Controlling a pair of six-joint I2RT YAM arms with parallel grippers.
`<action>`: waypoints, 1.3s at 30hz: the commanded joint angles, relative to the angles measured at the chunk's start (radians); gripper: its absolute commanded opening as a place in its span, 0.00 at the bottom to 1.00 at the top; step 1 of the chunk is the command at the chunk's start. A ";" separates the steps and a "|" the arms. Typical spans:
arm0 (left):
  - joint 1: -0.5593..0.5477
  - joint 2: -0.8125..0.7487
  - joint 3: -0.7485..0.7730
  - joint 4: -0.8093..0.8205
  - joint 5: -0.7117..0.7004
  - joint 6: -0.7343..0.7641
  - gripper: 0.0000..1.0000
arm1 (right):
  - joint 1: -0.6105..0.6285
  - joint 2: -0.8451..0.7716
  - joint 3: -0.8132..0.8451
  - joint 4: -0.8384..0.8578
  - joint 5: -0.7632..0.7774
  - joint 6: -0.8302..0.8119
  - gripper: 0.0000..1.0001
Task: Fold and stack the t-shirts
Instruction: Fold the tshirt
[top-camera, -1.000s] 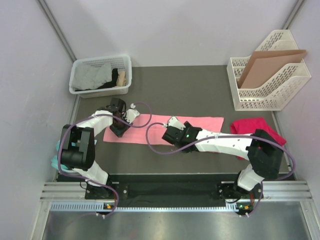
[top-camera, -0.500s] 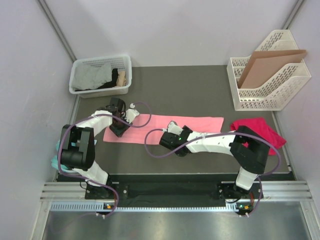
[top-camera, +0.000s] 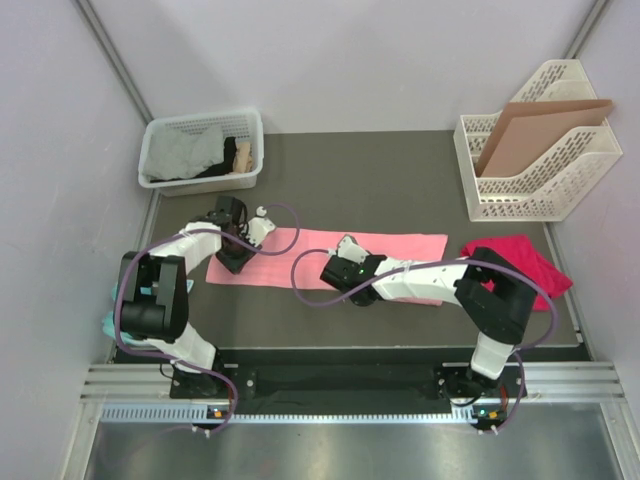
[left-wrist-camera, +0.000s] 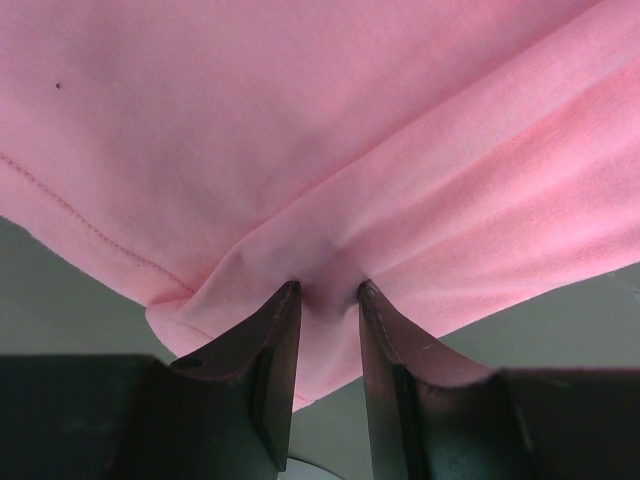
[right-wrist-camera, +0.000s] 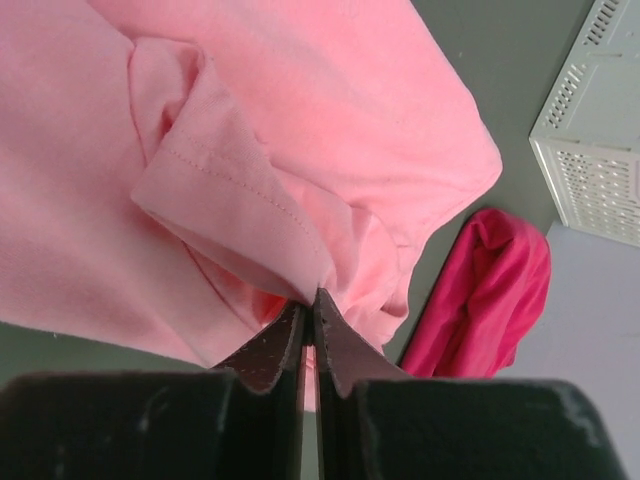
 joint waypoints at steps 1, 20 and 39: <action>0.024 -0.019 -0.023 0.026 -0.027 0.030 0.35 | -0.026 0.008 0.036 0.037 0.022 -0.013 0.00; 0.028 -0.048 -0.023 -0.001 -0.024 0.061 0.35 | -0.210 0.186 0.300 0.095 0.031 -0.199 0.00; 0.031 -0.056 -0.020 -0.034 0.007 0.062 0.35 | -0.405 0.094 0.352 -0.077 0.257 0.002 0.89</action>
